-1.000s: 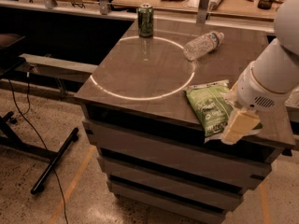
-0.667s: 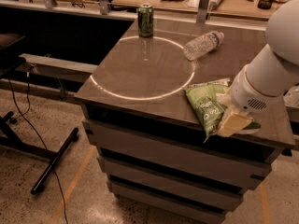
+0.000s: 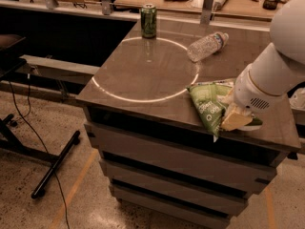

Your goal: Move green jalapeno chip bag near water bottle

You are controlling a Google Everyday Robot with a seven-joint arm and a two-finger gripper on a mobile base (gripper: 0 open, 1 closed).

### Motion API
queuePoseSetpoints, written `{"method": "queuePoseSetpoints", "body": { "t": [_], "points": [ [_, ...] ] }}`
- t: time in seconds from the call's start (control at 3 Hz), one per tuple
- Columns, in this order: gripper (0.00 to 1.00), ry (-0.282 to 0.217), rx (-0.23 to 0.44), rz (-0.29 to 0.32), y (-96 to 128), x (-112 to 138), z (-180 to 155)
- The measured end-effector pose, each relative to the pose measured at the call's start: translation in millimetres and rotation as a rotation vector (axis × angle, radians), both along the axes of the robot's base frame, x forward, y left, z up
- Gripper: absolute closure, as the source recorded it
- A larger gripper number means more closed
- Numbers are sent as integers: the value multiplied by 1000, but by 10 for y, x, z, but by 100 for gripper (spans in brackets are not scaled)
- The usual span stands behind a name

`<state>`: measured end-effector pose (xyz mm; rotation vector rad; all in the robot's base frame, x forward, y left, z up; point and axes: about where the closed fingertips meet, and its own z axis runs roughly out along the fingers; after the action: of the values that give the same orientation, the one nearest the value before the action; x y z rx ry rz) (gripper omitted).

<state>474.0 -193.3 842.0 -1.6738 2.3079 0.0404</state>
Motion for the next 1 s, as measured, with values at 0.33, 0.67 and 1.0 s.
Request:
{"method": "queuePoseSetpoints", "body": {
  "t": [0.33,0.67,1.0],
  "points": [
    [100,0,0,0,0,1,46],
    [100,0,0,0,0,1,46],
    [100,-8,-3,-27,-89,110,200]
  ]
}}
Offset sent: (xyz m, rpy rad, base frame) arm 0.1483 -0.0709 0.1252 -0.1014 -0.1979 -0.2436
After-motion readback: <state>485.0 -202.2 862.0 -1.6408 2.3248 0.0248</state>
